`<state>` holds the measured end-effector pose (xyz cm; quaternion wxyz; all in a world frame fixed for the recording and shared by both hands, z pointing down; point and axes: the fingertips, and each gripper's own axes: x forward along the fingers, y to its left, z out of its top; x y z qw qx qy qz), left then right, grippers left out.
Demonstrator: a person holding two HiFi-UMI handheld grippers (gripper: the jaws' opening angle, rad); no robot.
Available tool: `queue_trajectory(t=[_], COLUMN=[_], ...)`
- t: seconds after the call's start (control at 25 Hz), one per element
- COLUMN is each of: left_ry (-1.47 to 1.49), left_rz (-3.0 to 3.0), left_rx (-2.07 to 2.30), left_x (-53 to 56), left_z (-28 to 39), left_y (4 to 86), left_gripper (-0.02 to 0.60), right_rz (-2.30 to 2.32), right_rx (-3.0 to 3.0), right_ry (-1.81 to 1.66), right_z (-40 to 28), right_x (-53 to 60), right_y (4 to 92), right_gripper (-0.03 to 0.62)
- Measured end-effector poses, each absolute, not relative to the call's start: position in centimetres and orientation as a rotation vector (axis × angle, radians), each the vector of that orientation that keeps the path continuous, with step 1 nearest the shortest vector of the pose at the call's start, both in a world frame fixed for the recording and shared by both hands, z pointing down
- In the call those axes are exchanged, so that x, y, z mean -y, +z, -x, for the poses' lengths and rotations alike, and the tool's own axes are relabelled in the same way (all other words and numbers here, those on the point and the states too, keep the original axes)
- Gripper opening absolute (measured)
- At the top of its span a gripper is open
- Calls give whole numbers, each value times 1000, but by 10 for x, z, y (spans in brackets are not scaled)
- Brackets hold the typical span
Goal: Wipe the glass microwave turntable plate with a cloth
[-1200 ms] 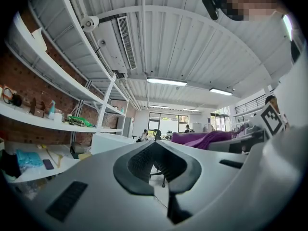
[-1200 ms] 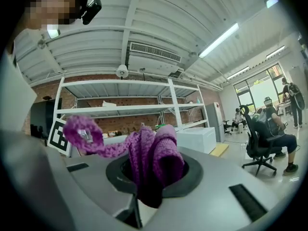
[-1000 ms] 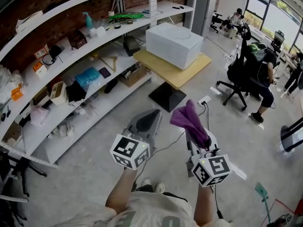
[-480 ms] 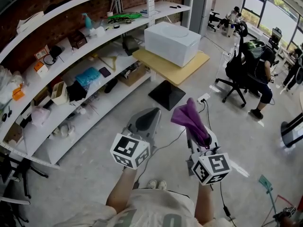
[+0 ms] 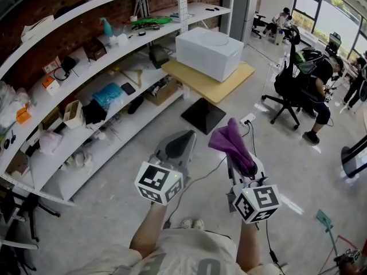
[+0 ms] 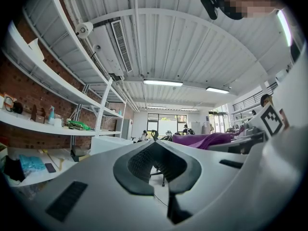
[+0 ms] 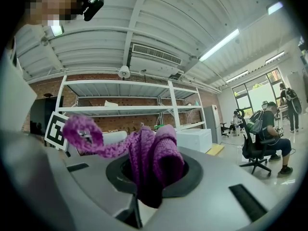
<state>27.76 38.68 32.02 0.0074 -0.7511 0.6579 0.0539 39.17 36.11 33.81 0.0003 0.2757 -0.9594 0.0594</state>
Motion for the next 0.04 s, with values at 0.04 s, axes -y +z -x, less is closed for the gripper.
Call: queue_trajectory(t=[0.04], left_ry=[166], left_rz=[2348], left_rx=[-2056], left_x=[-386], left_z=[-278], left_y=[321], left_gripper=[2], right_rz=[-865], right_rx=[3014], right_ry=[188], right_z=[-391], right_x=[-361], right_y=[339], right_gripper=[66])
